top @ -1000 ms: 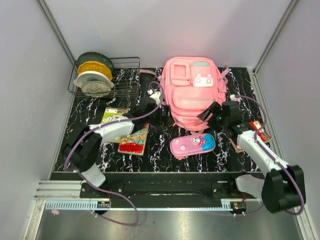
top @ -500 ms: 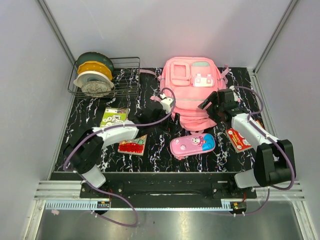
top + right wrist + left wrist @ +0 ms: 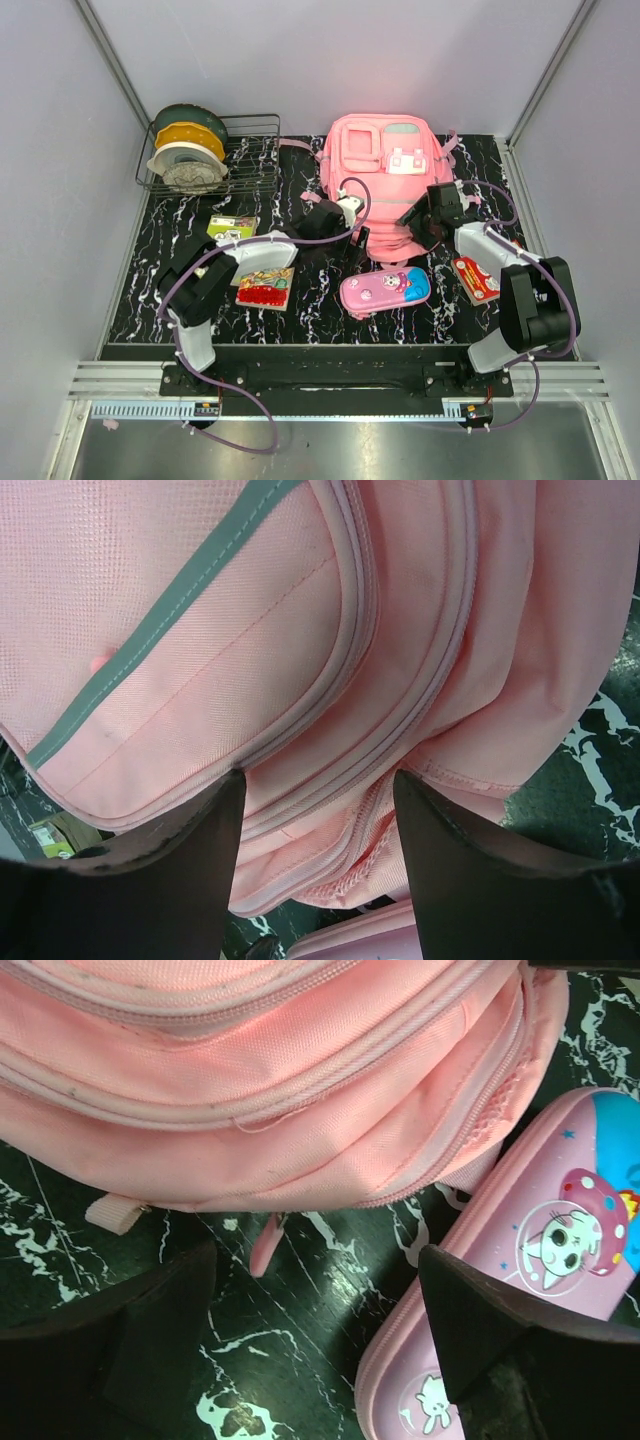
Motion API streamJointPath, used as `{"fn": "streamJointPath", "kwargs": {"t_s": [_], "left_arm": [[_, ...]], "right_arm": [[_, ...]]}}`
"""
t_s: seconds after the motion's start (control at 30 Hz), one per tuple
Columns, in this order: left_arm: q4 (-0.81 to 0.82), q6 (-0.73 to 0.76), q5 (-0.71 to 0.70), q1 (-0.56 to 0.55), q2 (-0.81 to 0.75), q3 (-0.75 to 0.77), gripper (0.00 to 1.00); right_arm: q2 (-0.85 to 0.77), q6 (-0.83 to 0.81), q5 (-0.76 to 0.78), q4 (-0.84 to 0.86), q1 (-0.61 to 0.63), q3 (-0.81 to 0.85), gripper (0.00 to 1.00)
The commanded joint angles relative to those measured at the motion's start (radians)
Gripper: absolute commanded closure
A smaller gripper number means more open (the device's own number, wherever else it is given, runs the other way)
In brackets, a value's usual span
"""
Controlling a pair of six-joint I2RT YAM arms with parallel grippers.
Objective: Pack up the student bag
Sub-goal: Adjust the student bag at the center of the board.
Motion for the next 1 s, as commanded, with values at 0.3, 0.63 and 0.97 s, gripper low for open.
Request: {"fn": "streamJointPath", "kwargs": {"t_s": [0.3, 0.63, 0.97], "left_arm": [[0.006, 0.087, -0.11, -0.004, 0.103, 0.095, 0.24], [0.021, 0.086, -0.139, -0.004, 0.122, 0.114, 0.75], [0.015, 0.095, -0.275, -0.003, 0.045, 0.079, 1.0]], "right_arm": [[0.014, 0.002, 0.022, 0.086, -0.003, 0.016, 0.61], [-0.011, -0.019, 0.029, 0.094, -0.003, -0.001, 1.0], [-0.124, -0.087, 0.041, 0.079, -0.004, -0.03, 1.0]]}}
